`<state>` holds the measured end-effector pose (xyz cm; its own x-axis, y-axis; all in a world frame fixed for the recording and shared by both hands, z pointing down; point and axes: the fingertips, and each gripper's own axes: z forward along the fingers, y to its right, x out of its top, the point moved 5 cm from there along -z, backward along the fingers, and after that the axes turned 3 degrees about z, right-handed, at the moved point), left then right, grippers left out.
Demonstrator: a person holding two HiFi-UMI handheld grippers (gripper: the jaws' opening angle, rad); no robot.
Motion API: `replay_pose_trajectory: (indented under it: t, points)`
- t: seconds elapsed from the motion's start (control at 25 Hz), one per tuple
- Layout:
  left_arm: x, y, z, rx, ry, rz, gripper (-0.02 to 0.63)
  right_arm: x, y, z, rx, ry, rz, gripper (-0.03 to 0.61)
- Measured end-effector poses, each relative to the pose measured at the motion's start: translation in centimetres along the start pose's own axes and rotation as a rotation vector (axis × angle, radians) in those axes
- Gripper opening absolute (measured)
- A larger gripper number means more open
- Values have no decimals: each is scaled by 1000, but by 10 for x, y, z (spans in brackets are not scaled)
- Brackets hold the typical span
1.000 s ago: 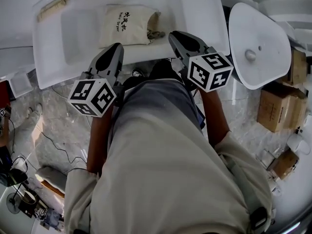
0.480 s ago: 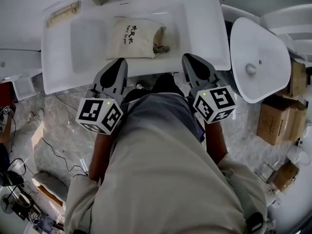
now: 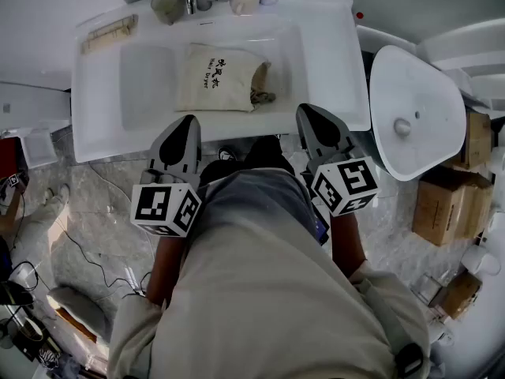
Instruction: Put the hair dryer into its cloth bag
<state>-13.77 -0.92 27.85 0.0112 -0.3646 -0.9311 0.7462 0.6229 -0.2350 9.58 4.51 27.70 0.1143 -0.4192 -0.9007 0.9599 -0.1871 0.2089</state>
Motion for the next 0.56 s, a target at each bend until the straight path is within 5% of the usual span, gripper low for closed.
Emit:
replay_pose_trajectory:
  t: [0.56]
  points:
    - [-9,-1,9,-62,10,-138,7,-5,5,-2,-37,-57,-5,8]
